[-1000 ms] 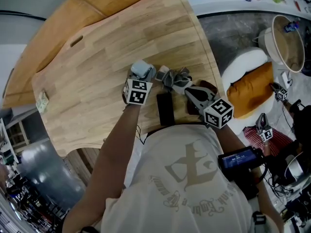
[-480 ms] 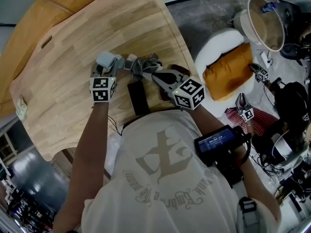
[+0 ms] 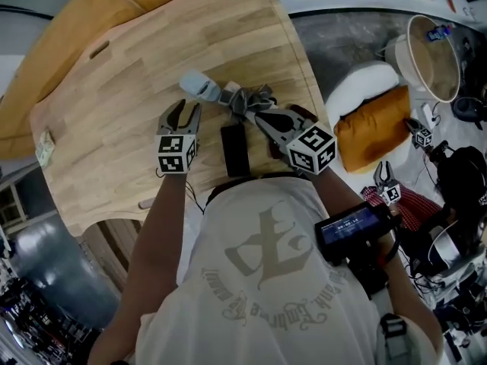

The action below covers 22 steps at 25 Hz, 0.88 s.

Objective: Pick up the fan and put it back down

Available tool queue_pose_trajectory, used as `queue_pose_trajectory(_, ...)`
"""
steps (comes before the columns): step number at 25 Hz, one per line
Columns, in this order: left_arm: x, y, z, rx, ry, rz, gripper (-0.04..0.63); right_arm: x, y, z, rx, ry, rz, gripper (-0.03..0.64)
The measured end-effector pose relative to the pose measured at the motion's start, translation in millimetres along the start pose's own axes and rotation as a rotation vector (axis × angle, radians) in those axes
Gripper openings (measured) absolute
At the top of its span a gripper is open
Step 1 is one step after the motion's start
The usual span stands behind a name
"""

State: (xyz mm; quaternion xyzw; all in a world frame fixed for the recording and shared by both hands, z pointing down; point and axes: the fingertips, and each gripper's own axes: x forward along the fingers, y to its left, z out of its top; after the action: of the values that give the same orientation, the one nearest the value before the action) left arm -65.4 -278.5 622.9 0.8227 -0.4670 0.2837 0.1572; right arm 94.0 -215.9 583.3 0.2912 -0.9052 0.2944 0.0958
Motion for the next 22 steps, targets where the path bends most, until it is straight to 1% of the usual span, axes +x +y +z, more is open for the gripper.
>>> queue_pose_trajectory(3, -27, -8, -10, -0.047, -0.024, -0.007, 0.163, 6, 10, 1, -0.033, 0.001, 0.017, 0.014)
queue_pose_trajectory(5, -46, -18, -20, -0.062, -0.029, -0.034, 0.091, 3, 20, 0, -0.045, -0.001, 0.012, 0.014)
queue_pose_trajectory(7, -66, -26, -27, -0.081, -0.042, -0.05, 0.043, -1, 32, -1, -0.054, -0.002, 0.009, 0.014)
queue_pose_trajectory(10, -97, -33, -34, -0.138, -0.083, -0.047, 0.012, -4, 48, -3, -0.07, -0.001, 0.021, 0.014)
queue_pose_trajectory(12, -117, -39, -38, -0.178, -0.112, -0.042, 0.011, -8, 58, -6, -0.087, 0.001, 0.037, 0.014)
queue_pose_trajectory(14, -136, -45, -41, -0.202, -0.138, -0.041, 0.011, -12, 71, -9, -0.104, 0.004, 0.052, 0.014)
queue_pose_trajectory(17, -161, -53, -48, -0.206, -0.165, -0.045, 0.011, -18, 89, -15, -0.125, 0.002, 0.074, 0.014)
queue_pose_trajectory(22, -196, -62, -66, -0.208, -0.182, -0.052, 0.011, -29, 116, -25, -0.151, -0.01, 0.088, 0.014)
